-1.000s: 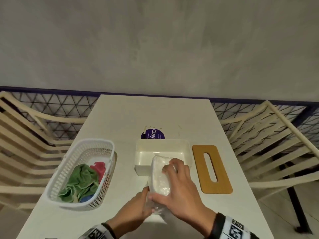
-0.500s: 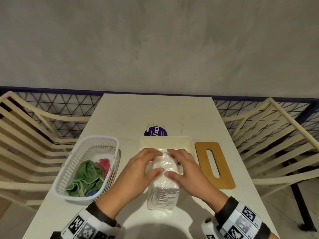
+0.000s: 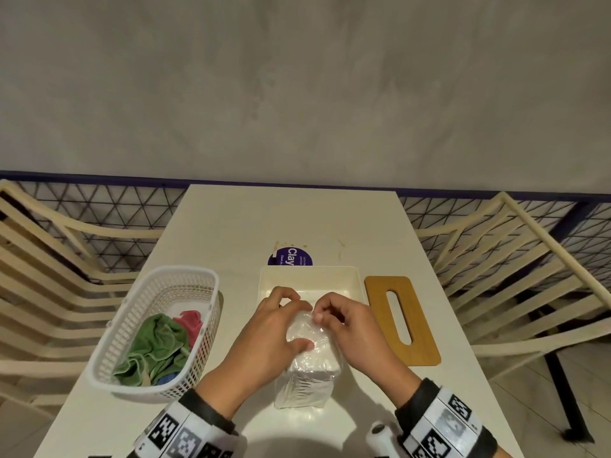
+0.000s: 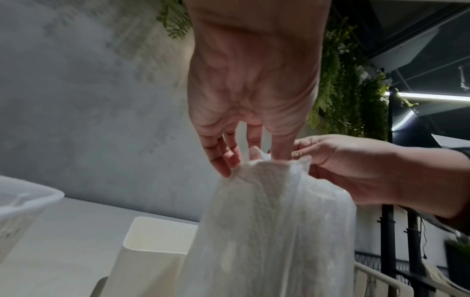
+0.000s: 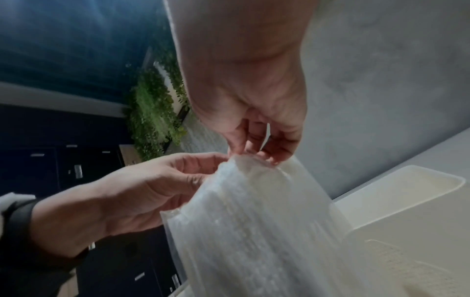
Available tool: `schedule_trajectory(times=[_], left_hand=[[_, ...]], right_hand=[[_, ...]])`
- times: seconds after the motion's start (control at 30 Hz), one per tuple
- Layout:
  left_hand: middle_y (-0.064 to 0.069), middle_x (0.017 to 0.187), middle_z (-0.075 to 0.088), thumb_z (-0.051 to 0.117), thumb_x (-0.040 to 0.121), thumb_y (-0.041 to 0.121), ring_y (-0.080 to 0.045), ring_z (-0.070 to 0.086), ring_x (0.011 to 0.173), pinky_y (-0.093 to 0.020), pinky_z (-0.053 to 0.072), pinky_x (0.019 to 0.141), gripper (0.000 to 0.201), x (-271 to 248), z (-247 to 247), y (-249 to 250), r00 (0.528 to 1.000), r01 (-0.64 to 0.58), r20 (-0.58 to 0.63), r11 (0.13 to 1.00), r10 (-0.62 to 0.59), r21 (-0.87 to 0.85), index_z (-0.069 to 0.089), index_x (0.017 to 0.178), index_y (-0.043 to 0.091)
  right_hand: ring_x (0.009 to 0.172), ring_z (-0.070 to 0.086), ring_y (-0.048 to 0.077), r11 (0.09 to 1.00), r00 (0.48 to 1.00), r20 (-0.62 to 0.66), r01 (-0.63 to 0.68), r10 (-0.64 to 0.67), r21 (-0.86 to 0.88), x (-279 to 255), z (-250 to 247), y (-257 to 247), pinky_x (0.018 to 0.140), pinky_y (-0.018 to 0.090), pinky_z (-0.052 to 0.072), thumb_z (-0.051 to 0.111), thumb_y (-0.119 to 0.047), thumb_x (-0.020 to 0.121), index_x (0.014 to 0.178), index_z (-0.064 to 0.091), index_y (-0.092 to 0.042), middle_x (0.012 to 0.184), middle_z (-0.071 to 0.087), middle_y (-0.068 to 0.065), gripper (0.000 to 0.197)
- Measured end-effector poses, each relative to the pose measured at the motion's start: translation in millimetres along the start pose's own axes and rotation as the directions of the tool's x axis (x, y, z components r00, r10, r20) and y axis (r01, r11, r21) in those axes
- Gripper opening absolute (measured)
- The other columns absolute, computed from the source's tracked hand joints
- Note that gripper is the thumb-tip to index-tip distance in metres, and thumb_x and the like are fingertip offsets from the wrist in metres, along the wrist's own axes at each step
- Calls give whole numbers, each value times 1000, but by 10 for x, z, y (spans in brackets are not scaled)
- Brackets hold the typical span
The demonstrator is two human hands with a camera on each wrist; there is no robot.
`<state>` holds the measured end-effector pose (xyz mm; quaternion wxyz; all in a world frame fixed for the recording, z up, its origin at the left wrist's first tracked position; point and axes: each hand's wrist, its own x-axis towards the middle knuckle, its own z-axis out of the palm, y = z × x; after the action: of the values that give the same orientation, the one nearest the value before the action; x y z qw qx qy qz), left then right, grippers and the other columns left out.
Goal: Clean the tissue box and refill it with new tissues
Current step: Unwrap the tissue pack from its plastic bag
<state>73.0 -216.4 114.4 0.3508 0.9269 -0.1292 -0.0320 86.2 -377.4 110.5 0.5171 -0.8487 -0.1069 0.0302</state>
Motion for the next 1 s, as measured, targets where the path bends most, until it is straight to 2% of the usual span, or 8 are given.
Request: schedule_trajectory(times=[0.13,0.23,0.37,0.5,0.67,0.77,0.87,1.0], left_hand=[[17,116,39,77,71,31,-7,48,91,-25,46,88,47,14,-12,-14,1000,11,6,998,-11,-59,56,113,31],[18,116,40,75,72,34,-7,47,91,-23,41,80,47,31,-74,-26,997,-15,77,1000,14,9,52,113,31],[20,109,42,75,71,35,-9,49,83,-25,42,72,40,80,-175,-3,979,-36,200,998,24,59,46,99,33],[10,105,48,62,84,35,-18,57,88,-33,49,82,17,197,-315,-10,954,-55,297,998,46,23,48,91,29],[1,95,53,56,87,15,-19,57,81,-36,49,77,14,239,-391,37,953,-170,265,983,144,75,44,83,20],[5,78,54,56,85,10,-18,51,72,-36,46,67,24,250,-446,77,971,-231,106,962,217,145,38,78,23],[7,81,57,59,87,15,-14,57,72,-28,48,67,15,257,-472,63,990,-119,81,991,114,58,49,94,24],[4,97,59,52,91,17,-9,54,81,-13,40,68,12,174,-344,17,999,-37,-5,998,38,58,57,101,20]], right_hand=[[65,53,3,983,994,25,-110,108,148,43,-31,-4,68,19,44,61,-2,85,71,62,-23,64,59,-11,25],[57,56,4,940,985,88,-170,150,296,60,-68,-31,59,16,45,66,1,80,80,64,-18,65,62,0,19],[55,55,6,947,970,162,-217,182,237,88,-96,-45,57,18,44,62,-7,87,90,65,-13,70,63,3,7],[69,57,9,962,946,251,-241,204,125,106,-174,-63,70,23,50,68,-13,83,99,66,-14,78,63,-5,16],[74,50,2,970,952,243,-141,188,-198,97,-143,-158,67,9,38,79,-13,71,112,62,-18,89,55,-10,45],[80,50,5,960,968,186,-118,168,-253,72,-101,-165,62,2,33,79,-13,71,115,60,-17,95,55,-8,48],[70,46,-5,965,975,159,-112,153,-237,65,-67,-162,60,3,33,80,-13,70,110,63,-20,92,55,-9,44],[72,48,4,958,978,147,-102,146,-269,91,-32,-177,65,14,38,80,-18,69,106,63,-24,82,54,-13,41]])
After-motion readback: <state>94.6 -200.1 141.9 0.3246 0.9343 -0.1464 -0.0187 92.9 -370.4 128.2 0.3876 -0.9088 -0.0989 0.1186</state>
